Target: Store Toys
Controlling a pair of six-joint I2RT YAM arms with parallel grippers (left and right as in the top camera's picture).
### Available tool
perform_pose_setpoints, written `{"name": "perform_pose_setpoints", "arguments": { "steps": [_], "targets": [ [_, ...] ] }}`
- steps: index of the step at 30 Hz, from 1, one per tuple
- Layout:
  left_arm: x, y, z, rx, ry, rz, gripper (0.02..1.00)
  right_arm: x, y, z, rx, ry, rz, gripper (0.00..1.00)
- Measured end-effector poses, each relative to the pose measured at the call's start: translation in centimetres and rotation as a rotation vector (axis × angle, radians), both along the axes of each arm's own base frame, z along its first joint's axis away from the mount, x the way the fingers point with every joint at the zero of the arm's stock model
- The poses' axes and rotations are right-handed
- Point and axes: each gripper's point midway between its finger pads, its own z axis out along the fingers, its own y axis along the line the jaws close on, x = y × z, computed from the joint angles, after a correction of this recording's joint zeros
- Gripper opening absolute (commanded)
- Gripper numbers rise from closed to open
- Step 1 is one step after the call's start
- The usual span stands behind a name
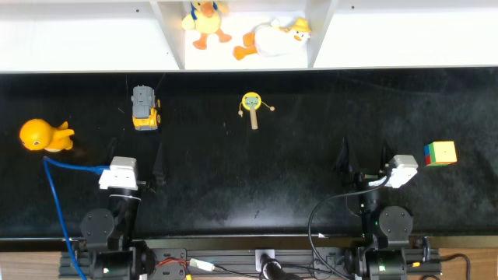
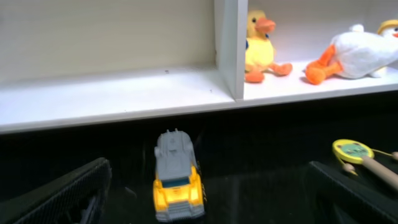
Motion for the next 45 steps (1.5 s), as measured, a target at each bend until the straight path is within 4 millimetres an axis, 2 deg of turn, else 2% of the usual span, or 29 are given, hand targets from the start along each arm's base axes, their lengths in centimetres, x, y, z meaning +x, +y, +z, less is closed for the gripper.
{"name": "perform_pose_setpoints", "arguments": {
  "steps": [3, 5, 12, 16, 22, 24, 27, 31, 36, 39, 40, 42, 44, 45],
  "targets": [
    [-0.6, 0.0, 0.5, -0.026, 0.055, 0.004, 0.998, 0.0, 0.0, 0.0, 0.000, 0.000, 0.000, 0.993],
    [-1.1, 0.3, 2.3, -0.037, 0.078, 0.026, 0.996, 0.0, 0.0, 0.0, 0.000, 0.000, 0.000, 0.996],
    [-2.2, 1.4, 13.6, -0.041, 0.094, 0.091, 0.996, 0.0, 0.0, 0.0, 0.000, 0.000, 0.000, 0.996],
    [-0.6, 2.7, 17.4, -0.029, 0.211, 0.158, 0.993, 0.0, 0.0, 0.0, 0.000, 0.000, 0.000, 0.996],
    [4.1, 8.3, 19.7, -0.016, 0.357, 0.378, 0.996, 0.0, 0.0, 0.0, 0.000, 0.000, 0.000, 0.996],
    [5.4, 10.8, 19.7, -0.027, 0.387, 0.453, 0.996, 0.0, 0.0, 0.0, 0.000, 0.000, 0.000, 0.996],
    [6.3, 14.6, 19.0, -0.050, 0.430, 0.546, 0.996, 0.0, 0.0, 0.0, 0.000, 0.000, 0.000, 0.996],
    [6.8, 17.8, 16.8, -0.079, 0.498, 0.604, 0.996, 0.0, 0.0, 0.0, 0.000, 0.000, 0.000, 0.996],
    [8.1, 18.5, 14.4, -0.096, 0.568, 0.589, 0.998, 0.0, 0.0, 0.0, 0.000, 0.000, 0.000, 0.993],
    [8.1, 18.5, 12.5, -0.108, 0.643, 0.583, 1.000, 0.0, 0.0, 0.0, 0.000, 0.000, 0.000, 0.996],
    [7.9, 18.5, 11.6, -0.111, 0.681, 0.584, 0.930, 0.0, 0.0, 0.0, 0.000, 0.000, 0.000, 0.996],
    [7.3, 18.5, 9.8, -0.115, 0.760, 0.590, 0.884, 0.0, 0.0, 0.0, 0.000, 0.000, 0.000, 0.996],
    [6.4, 18.9, 8.4, -0.121, 0.828, 0.604, 0.998, 0.0, 0.0, 0.0, 0.000, 0.000, 0.000, 0.996],
    [5.9, 19.3, 7.9, -0.125, 0.856, 0.615, 0.996, 0.0, 0.0, 0.0, 0.000, 0.000, 0.000, 0.996]
  ]
}}
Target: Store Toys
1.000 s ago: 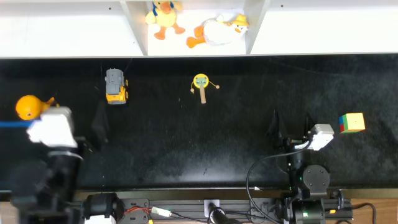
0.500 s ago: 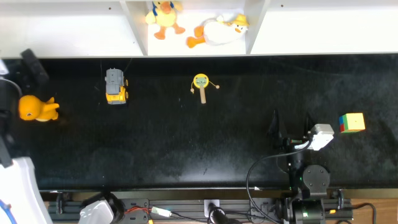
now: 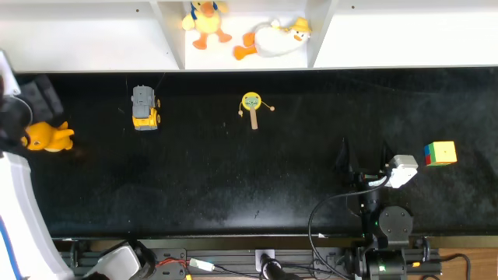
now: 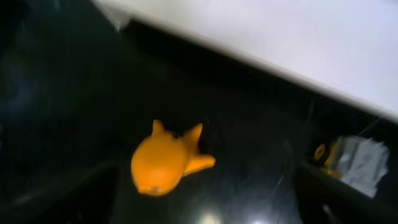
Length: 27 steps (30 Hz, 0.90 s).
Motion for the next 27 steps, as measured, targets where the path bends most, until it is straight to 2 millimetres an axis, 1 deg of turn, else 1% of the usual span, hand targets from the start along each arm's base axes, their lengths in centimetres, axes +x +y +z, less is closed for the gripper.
{"name": "perform_pose_setpoints", "arguments": {
  "steps": [3, 6, 10, 14, 17, 21, 27],
  "targets": [
    [-2.1, 1.3, -1.1, -0.033, 0.056, 0.067, 0.996, 0.0, 0.0, 0.0, 0.000, 0.000, 0.000, 0.993],
    [-4.3, 2.8, -1.6, -0.056, 0.091, 0.133, 0.993, 0.0, 0.0, 0.0, 0.000, 0.000, 0.000, 0.993],
    [-5.9, 4.0, -2.4, -0.074, 0.109, 0.150, 0.996, 0.0, 0.0, 0.0, 0.000, 0.000, 0.000, 0.993],
    [-6.3, 4.5, -3.8, -0.079, 0.110, 0.129, 0.996, 0.0, 0.0, 0.0, 0.000, 0.000, 0.000, 0.996],
    [-6.4, 4.5, -5.9, -0.105, 0.107, 0.082, 0.996, 0.0, 0.0, 0.0, 0.000, 0.000, 0.000, 0.996],
    [-6.1, 4.1, -8.2, -0.121, 0.093, -0.010, 0.998, 0.0, 0.0, 0.0, 0.000, 0.001, 0.000, 0.996],
    [-5.1, 4.0, -9.8, -0.066, 0.074, -0.132, 0.996, 0.0, 0.0, 0.0, 0.000, 0.000, 0.000, 0.996]
  ]
}}
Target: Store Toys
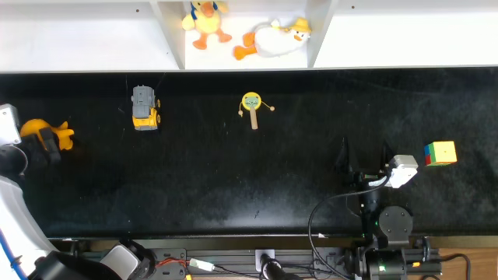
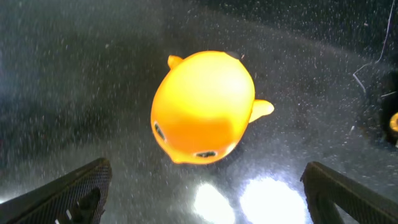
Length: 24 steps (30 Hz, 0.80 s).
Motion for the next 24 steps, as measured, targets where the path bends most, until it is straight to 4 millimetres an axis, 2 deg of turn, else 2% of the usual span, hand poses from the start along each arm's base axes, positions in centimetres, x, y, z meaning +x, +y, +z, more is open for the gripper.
{"name": "perform_pose_setpoints", "arguments": {
  "steps": [5, 11, 16, 24],
  "targets": [
    [0.5, 0.3, -0.4, 0.038, -0.027, -0.056, 0.996, 0.0, 0.0, 0.0, 0.000, 0.000, 0.000, 0.996],
    [0.0, 0.3, -1.0, 0.017, -0.068, -0.114, 0.998, 0.0, 0.0, 0.0, 0.000, 0.000, 0.000, 0.996],
    [0.6, 0.3, -1.4, 0.003, -0.099, -0.169, 0.998, 0.0, 0.0, 0.0, 0.000, 0.000, 0.000, 0.996],
    [1.8, 0.9, -3.9, -0.030, -0.096, -0.225, 0.923, 0.0, 0.0, 0.0, 0.000, 0.000, 0.000, 0.996]
  ]
}}
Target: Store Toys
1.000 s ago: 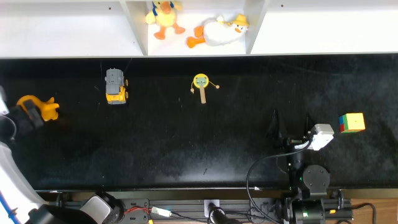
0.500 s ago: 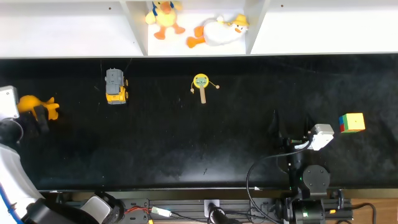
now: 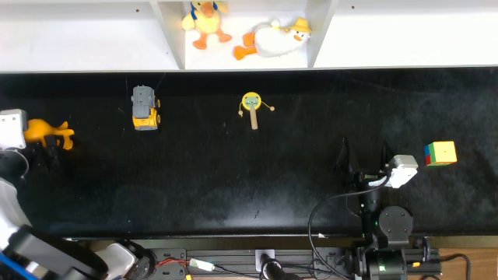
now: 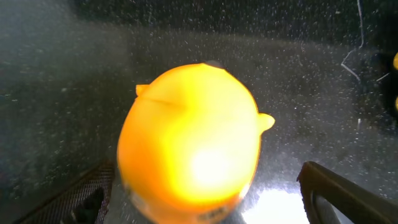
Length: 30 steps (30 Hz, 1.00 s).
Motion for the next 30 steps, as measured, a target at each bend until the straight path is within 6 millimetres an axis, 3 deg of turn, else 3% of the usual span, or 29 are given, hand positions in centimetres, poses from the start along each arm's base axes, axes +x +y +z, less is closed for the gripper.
{"name": "perform_pose_setpoints", "arguments": {
  "steps": [6, 11, 16, 22, 27, 30],
  "targets": [
    [0.8, 0.5, -0.2, 0.014, -0.027, -0.017, 0.763, 0.0, 0.0, 0.0, 0.000, 0.000, 0.000, 0.993],
    [1.0, 0.5, 0.0, 0.018, -0.039, -0.024, 0.514, 0.0, 0.0, 0.0, 0.000, -0.001, 0.000, 0.993],
    [1.0, 0.5, 0.0, 0.019, -0.040, -0.028, 0.384, 0.0, 0.0, 0.0, 0.000, 0.000, 0.000, 0.996],
    [1.4, 1.1, 0.4, 0.017, -0.067, 0.008, 0.294, 0.0, 0.0, 0.0, 0.000, 0.000, 0.000, 0.993],
    [1.7, 1.4, 1.0, -0.010, -0.094, 0.068, 0.294, 0.0, 0.0, 0.0, 0.000, 0.000, 0.000, 0.996],
    [1.8, 1.3, 2.4, -0.013, -0.126, 0.094, 0.303, 0.0, 0.0, 0.0, 0.000, 0.000, 0.000, 0.996]
  ]
}}
